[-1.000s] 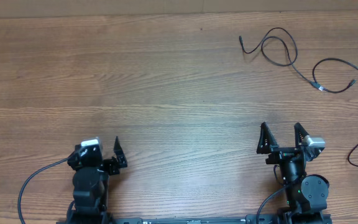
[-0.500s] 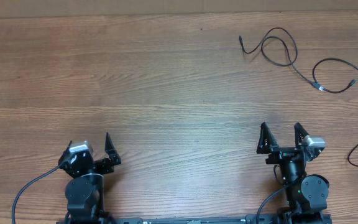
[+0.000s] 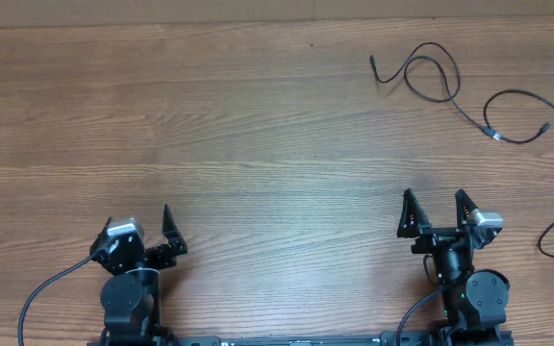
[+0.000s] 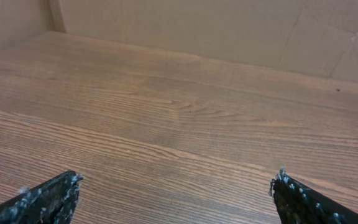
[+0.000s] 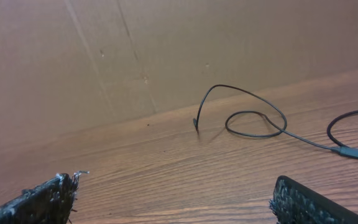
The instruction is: Untangle cables
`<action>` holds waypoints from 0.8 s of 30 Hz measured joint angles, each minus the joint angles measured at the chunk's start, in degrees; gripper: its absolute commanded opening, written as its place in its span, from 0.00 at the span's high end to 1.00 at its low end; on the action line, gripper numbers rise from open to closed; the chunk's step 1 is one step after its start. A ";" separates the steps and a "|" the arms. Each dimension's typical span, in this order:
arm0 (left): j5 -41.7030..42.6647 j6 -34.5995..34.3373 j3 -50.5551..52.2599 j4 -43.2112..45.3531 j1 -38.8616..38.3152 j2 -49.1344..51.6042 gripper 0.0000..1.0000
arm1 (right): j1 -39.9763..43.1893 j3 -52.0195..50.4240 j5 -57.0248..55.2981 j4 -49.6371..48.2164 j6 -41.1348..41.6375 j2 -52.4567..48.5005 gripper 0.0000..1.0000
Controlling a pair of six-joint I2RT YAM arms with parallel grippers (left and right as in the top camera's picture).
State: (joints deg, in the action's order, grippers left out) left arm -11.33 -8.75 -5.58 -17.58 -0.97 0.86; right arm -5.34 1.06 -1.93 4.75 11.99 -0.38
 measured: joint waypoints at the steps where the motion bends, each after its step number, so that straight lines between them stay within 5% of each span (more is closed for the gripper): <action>1: 0.00 0.00 0.00 0.00 0.00 0.00 0.00 | 0.00 0.00 -0.04 -0.02 0.00 0.02 0.00; 24: 0.00 -0.02 0.00 0.04 0.74 0.00 0.01 | 0.00 0.00 -0.02 -0.02 0.00 0.00 0.00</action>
State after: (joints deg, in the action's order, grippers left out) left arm -11.33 -8.78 -5.58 -17.54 -0.23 0.86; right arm -5.34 1.06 -1.96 4.73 11.99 -0.38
